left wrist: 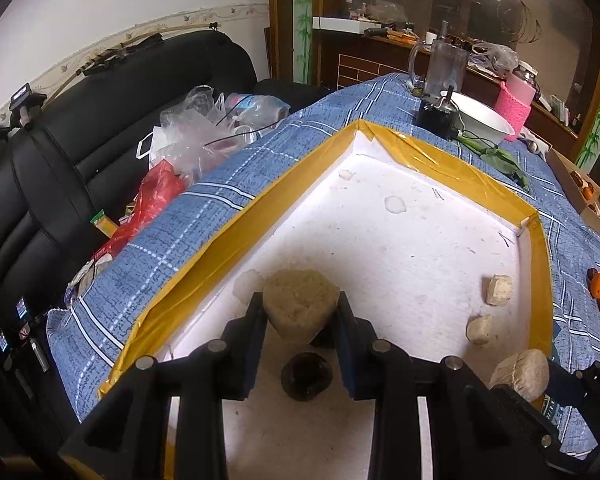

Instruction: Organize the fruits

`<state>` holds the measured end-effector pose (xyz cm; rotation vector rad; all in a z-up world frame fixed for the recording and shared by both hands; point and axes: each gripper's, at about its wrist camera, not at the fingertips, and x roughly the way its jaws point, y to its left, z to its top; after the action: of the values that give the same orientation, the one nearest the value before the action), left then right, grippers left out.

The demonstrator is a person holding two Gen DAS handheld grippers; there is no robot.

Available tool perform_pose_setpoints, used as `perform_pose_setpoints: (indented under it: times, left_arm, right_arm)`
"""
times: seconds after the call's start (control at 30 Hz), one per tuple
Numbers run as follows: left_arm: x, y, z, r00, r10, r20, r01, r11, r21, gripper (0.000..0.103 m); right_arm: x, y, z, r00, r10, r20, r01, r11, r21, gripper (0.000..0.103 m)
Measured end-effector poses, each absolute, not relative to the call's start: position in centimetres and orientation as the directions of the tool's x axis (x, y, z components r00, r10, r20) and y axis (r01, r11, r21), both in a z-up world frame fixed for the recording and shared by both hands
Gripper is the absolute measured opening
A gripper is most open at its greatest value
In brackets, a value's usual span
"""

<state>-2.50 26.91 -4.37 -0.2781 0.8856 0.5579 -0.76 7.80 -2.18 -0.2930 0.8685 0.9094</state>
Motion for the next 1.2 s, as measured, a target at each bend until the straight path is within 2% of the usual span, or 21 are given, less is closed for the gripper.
perform_pose_setpoints:
  times: [0.47,0.53,0.57,0.6,0.63,0.67,0.83,0.97,1.07,1.2]
  left_arm:
    - [-2.7,27.8,-4.5,0.49,0.349,-0.799,-0.593,0.805,-0.013,0.037]
    - [-2.7,28.0,-4.5,0.479,0.357,-0.802,-0.607,0.795,-0.009,0.049]
    - [-2.8,28.2,-4.5,0.473,0.356,-0.806,-0.614,0.789,-0.012,0.066]
    - [-3.0,28.3,-4.5,0.476,0.353,-0.805,-0.618,0.786,-0.022,0.075]
    - [-3.2,28.3,-4.4,0.486,0.352,-0.8,-0.622,0.783,-0.033,0.076]
    - [-3.4,28.4,-4.3,0.49,0.355,-0.796,-0.626,0.779,-0.038,0.076]
    - [-4.1,28.5,-3.5,0.504,0.346,-0.791,-0.643,0.762,-0.076,0.077]
    - [-4.4,27.8,-2.5,0.524,0.347,-0.778,-0.665,0.738,-0.119,0.085]
    - [-3.8,25.6,-1.9,0.555,0.34,-0.759,-0.634,0.764,-0.121,0.086]
    - [-1.6,20.6,-1.4,0.609,0.296,-0.736,-0.517,0.851,-0.085,0.087]
  right_arm:
    - [-0.8,8.1,-2.7,0.294,0.559,-0.775,-0.799,0.589,0.122,0.032]
    - [-0.9,8.0,-2.7,0.294,0.56,-0.775,-0.8,0.588,0.122,0.032]
    - [-0.9,7.9,-2.6,0.293,0.562,-0.774,-0.8,0.587,0.124,0.039]
    - [-1.0,7.7,-2.5,0.29,0.569,-0.77,-0.802,0.584,0.13,0.045]
    - [-1.0,7.5,-2.3,0.288,0.578,-0.763,-0.803,0.58,0.137,0.054]
    - [-1.2,7.3,-2.0,0.291,0.585,-0.757,-0.804,0.579,0.139,0.059]
    - [-1.3,4.4,-0.3,0.352,0.595,-0.722,-0.775,0.618,0.132,0.065]
    - [-0.1,-0.6,0.7,0.452,0.571,-0.686,-0.692,0.709,0.135,0.08]
    - [1.7,-5.4,0.6,0.528,0.516,-0.674,-0.588,0.795,0.148,0.08]
    - [5.4,-12.6,-1.0,0.591,0.38,-0.711,-0.381,0.909,0.17,0.081]
